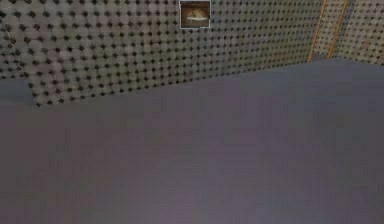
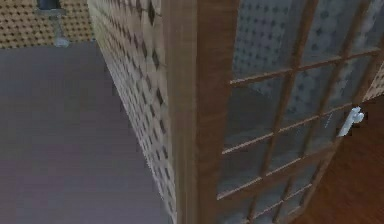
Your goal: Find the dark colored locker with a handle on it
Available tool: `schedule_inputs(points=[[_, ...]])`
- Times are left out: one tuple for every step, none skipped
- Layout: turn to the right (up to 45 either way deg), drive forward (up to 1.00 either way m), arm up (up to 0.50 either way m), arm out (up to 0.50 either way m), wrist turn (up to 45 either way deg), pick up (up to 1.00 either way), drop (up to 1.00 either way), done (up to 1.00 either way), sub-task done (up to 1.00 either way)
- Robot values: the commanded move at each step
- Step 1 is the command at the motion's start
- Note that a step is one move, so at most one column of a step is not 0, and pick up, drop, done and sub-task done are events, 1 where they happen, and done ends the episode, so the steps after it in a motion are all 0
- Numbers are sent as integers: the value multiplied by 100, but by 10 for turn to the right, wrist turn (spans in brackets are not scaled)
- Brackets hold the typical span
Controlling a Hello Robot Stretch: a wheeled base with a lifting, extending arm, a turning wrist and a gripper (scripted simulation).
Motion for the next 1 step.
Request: schedule_inputs(points=[[-210,0,0,0,0,0,0,0,0]])
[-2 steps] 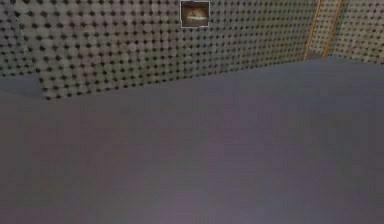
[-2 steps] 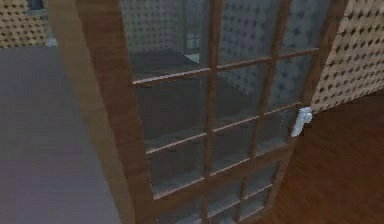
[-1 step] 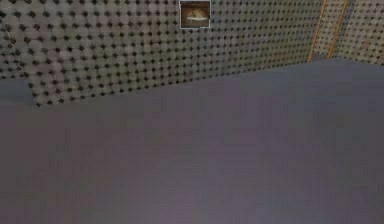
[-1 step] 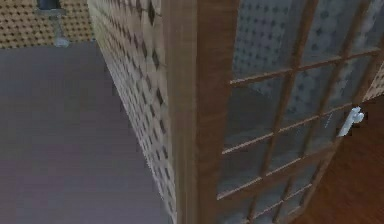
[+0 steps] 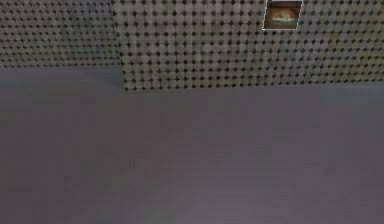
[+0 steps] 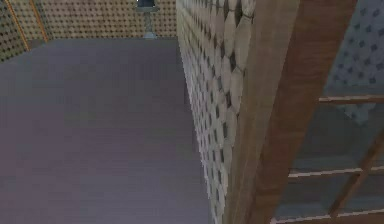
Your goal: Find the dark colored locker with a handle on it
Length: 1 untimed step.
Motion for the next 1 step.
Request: schedule_inputs(points=[[0,30,0,0,0,0,0,0,0]])
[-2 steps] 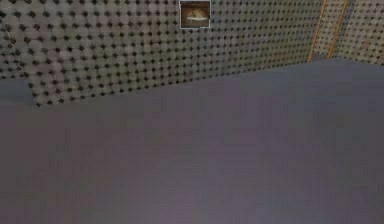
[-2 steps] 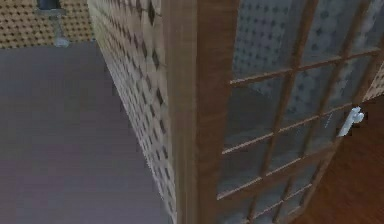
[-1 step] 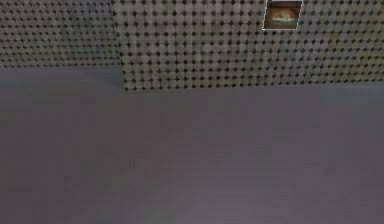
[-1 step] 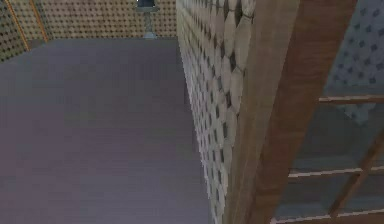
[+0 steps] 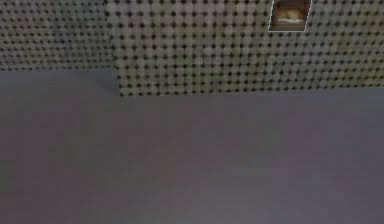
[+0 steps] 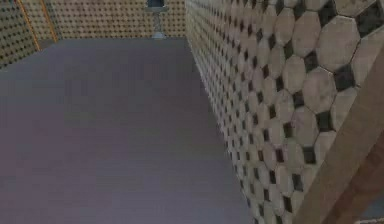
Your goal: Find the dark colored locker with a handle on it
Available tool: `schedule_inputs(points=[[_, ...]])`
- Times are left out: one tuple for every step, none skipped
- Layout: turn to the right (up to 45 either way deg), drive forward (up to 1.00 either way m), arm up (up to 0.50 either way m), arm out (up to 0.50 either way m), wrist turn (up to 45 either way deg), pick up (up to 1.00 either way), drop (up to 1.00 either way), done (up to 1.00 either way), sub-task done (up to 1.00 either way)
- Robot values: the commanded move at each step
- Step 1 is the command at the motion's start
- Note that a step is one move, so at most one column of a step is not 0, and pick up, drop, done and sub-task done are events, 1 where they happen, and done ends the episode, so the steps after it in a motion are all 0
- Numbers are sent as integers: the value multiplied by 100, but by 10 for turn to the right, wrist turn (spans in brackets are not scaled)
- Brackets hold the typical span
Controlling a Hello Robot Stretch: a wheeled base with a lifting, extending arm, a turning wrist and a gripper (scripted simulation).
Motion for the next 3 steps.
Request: schedule_inputs(points=[[450,0,0,0,0,0,0,0,0],[120,0,0,0,0,0,0,0,0],[0,100,0,0,0,0,0,0,0]])
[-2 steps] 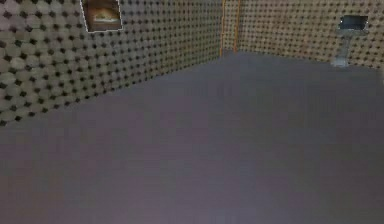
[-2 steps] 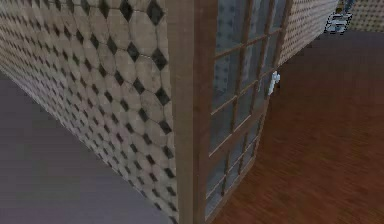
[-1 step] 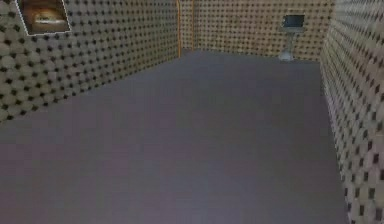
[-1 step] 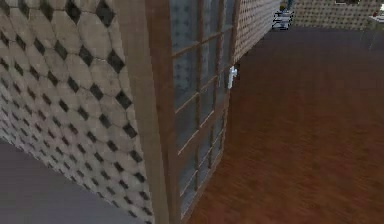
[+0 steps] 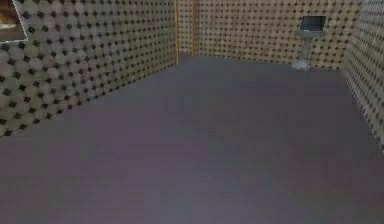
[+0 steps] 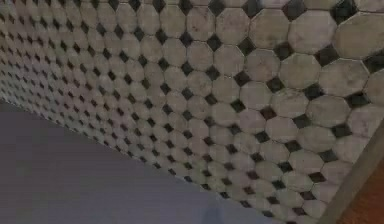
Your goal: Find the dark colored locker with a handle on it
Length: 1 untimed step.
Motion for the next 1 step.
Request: schedule_inputs(points=[[0,100,0,0,0,0,0,0,0]])
